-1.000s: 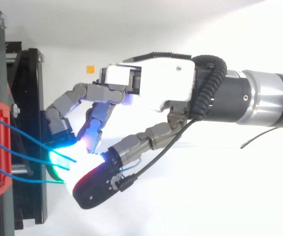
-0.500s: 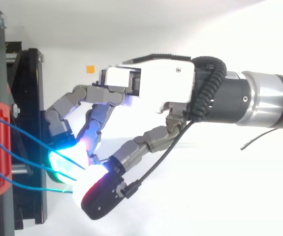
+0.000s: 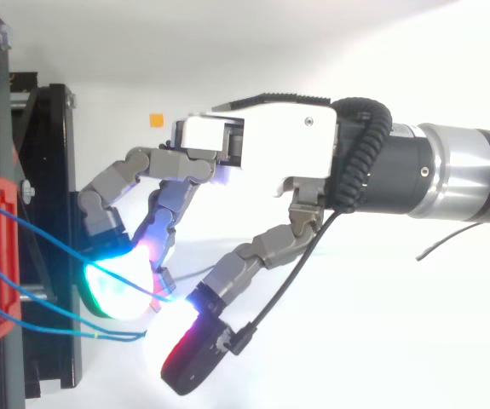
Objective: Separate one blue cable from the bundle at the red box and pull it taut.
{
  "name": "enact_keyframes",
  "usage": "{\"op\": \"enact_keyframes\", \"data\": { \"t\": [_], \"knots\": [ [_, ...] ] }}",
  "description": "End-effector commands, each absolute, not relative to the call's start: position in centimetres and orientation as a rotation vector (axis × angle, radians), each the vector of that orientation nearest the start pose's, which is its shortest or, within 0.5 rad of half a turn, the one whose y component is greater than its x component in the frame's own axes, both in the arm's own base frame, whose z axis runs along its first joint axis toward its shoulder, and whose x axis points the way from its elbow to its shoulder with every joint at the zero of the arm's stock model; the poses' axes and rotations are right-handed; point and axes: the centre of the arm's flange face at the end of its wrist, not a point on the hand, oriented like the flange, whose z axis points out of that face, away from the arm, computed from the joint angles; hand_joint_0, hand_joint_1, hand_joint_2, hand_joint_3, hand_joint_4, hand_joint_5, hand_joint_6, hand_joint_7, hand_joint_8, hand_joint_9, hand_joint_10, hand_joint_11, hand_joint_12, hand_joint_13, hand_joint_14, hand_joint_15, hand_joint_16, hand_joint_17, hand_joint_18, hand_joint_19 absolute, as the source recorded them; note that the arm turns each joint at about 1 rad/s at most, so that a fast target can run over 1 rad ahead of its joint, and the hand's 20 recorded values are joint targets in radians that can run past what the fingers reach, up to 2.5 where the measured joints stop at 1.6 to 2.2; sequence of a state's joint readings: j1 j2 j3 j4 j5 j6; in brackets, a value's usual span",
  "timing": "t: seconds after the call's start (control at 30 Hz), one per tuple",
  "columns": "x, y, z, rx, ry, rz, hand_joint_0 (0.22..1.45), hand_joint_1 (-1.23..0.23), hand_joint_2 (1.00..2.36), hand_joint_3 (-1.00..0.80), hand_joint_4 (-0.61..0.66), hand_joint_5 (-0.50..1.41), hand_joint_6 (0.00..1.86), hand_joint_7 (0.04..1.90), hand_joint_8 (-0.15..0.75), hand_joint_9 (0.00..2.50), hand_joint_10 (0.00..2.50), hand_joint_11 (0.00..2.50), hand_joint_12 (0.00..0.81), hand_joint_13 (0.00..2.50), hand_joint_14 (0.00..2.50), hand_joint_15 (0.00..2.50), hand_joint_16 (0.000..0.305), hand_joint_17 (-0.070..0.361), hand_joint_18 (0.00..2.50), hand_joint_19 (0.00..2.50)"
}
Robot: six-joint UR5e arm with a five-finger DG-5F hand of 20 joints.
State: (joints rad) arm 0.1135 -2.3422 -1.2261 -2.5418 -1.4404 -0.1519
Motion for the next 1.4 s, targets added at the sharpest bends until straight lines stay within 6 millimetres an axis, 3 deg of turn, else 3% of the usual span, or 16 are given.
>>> {"op": "enact_keyframes", "data": {
  "t": [0.0, 0.1, 0.33, 0.47, 0.53, 0.83, 1.0, 1.37],
  "knots": [
    [77.95, -5.83, 22.37, 1.004, 1.121, 1.168, 0.51, -0.83, 1.0, -0.5, 0.1, -0.13, 0.9, 1.17, 0.321, 1.16, 0.02, 0.94, 0.391, 1.04, 0.03, 0.64, 0.05, 0.113, 0.96, 0.79],
    [77.95, -5.83, 22.37, 1.004, 1.121, 1.168, 0.56, -0.7, 1.0, -0.5, 0.09, -0.12, 0.89, 1.14, 0.315, 1.18, 0.02, 0.94, 0.38, 1.04, 0.02, 0.63, 0.048, 0.108, 0.95, 0.81],
    [77.93, -5.95, 22.49, 1.004, 1.119, 1.167, 0.52, -0.52, 1.0, -0.5, 0.09, -0.12, 0.86, 1.16, 0.325, 1.2, 0.02, 0.92, 0.393, 1.06, 0.02, 0.64, 0.051, 0.115, 0.98, 0.82],
    [77.91, -5.84, 22.3, 1.005, 1.123, 1.167, 0.58, -0.42, 1.0, -0.5, 0.09, -0.12, 0.86, 1.18, 0.311, 1.2, 0.02, 0.91, 0.384, 1.05, 0.02, 0.64, 0.049, 0.11, 0.95, 0.85],
    [77.88, -5.84, 22.25, 1.008, 1.126, 1.165, 0.62, -0.47, 1.0, -0.5, 0.09, -0.13, 0.86, 1.19, 0.309, 1.19, 0.03, 0.91, 0.385, 1.05, 0.02, 0.64, 0.049, 0.11, 0.95, 0.86],
    [77.85, -5.86, 22.23, 1.012, 1.131, 1.161, 0.58, -0.67, 1.02, -0.16, 0.14, -0.13, 0.87, 1.26, 0.356, 1.2, 0.02, 0.9, 0.43, 1.07, 0.02, 0.63, 0.061, 0.137, 1.03, 0.81],
    [77.81, -5.88, 22.16, 1.014, 1.131, 1.16, 0.59, -0.71, 1.01, -0.12, 0.13, -0.14, 0.88, 1.25, 0.361, 1.18, 0.02, 0.92, 0.433, 1.07, 0.02, 0.62, 0.062, 0.138, 1.03, 0.81],
    [77.71, -6.03, 22.04, 1.042, 1.128, 1.156, 0.63, -0.77, 1.02, -0.07, -0.06, -0.15, 0.9, 1.28, 0.326, 1.17, 0.02, 0.95, 0.397, 1.05, 0.02, 0.63, 0.053, 0.118, 0.97, 0.83]
  ]
}}
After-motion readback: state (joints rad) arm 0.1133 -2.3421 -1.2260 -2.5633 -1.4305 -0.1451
